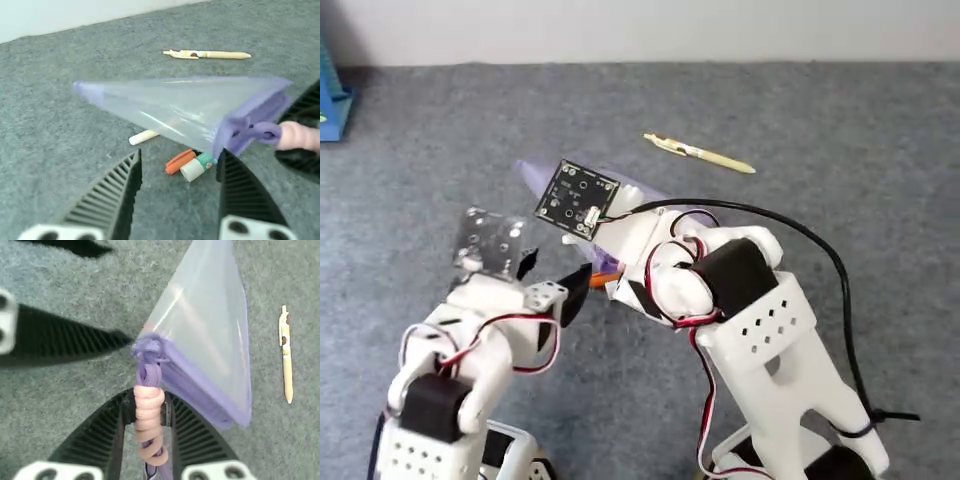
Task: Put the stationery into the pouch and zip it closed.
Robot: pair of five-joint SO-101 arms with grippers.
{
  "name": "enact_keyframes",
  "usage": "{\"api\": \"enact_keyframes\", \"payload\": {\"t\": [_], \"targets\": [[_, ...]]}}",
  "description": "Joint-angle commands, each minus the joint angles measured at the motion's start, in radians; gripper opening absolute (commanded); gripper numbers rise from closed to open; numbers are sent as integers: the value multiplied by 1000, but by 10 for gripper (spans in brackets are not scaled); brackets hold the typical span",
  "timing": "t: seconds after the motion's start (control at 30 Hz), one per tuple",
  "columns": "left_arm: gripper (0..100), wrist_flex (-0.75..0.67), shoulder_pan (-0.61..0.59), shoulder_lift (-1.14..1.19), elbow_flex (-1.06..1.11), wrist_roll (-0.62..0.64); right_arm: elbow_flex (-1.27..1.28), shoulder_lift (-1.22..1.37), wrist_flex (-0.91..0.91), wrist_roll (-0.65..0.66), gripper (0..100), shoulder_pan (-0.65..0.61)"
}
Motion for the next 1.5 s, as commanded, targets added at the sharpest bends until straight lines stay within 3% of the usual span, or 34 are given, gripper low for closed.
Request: {"api": "enact_keyframes", "payload": {"t": [0.0, 0.13, 0.57, 0.8, 1.17, 1.47], "targets": [[235, -31, 78, 34, -8, 0, -58, -36, 8, -3, 8, 10], [235, -31, 117, 38, -10, 55, -58, -36, 4, -3, 8, 10], [233, -81, 114, 37, 68, 58, -173, -27, 27, -3, 8, 16], [234, -78, 25, 35, 24, 54, -183, -27, 88, -3, 8, 16], [234, 35, 29, 35, -105, 54, -181, -24, 76, -3, 8, 48], [234, -11, 31, 40, -68, 55, -184, -35, 85, -3, 8, 53]]}}
